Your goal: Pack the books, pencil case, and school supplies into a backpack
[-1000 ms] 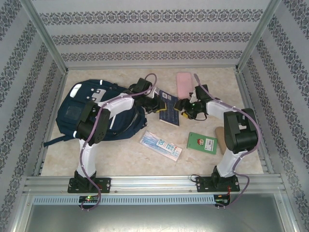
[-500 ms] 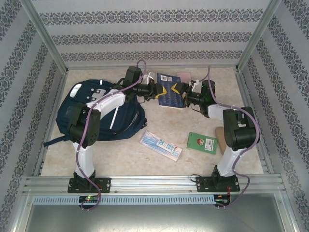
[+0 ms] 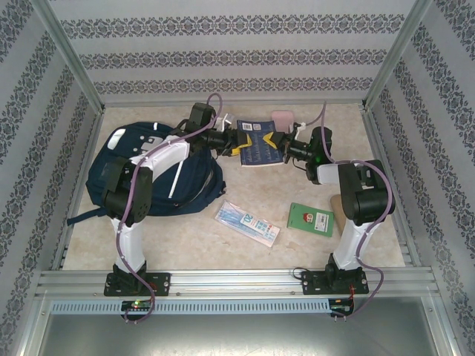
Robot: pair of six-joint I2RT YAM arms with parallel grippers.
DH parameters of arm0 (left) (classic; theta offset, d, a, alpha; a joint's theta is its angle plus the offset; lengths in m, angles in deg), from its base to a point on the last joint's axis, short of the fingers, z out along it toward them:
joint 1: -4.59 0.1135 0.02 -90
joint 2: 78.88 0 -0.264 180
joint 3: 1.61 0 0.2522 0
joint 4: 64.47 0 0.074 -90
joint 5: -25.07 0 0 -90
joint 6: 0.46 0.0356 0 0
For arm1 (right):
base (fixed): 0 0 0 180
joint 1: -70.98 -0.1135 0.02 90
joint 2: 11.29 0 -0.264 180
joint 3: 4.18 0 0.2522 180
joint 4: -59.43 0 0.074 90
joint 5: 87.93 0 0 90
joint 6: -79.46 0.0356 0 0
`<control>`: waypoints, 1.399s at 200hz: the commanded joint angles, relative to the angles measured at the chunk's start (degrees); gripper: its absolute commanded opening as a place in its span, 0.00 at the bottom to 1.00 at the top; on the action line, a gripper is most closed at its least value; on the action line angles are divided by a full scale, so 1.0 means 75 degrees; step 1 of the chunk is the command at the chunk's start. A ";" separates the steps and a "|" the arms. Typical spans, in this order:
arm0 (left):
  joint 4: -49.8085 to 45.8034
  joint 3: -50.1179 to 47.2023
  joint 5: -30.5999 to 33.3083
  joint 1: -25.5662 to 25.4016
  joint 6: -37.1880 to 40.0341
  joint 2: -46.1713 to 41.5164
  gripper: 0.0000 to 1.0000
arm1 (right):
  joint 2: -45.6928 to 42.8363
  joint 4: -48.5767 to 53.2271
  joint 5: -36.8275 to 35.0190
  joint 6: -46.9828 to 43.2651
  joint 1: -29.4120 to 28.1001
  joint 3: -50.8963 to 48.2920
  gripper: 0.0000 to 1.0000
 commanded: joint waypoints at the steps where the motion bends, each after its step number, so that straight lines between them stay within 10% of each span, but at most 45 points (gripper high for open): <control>1: -0.2539 0.0650 0.1144 0.0384 0.1925 -0.0464 0.50 | -0.0444 -0.0020 0.0105 -0.0377 0.0073 -0.0099 0.00; 88: -0.6140 0.0681 0.7209 0.0370 0.4464 -0.0967 0.57 | -0.0646 0.1034 -0.0214 -0.1310 -0.0260 0.0001 0.00; 179: -0.6157 0.0085 0.8522 -0.0291 0.4947 -0.0210 0.57 | -0.0690 0.1560 -0.0332 -0.1760 -0.0565 0.0102 0.00; 232: -0.6173 0.0050 0.8696 -0.0406 0.4927 -0.0344 0.00 | -0.0807 0.2037 -0.0470 -0.1987 -0.0836 0.0246 0.00; 280: -0.6367 0.0659 0.7887 0.0052 0.4748 -0.1563 0.00 | -0.0744 0.1984 -0.0935 -0.1897 -0.1470 0.0472 0.00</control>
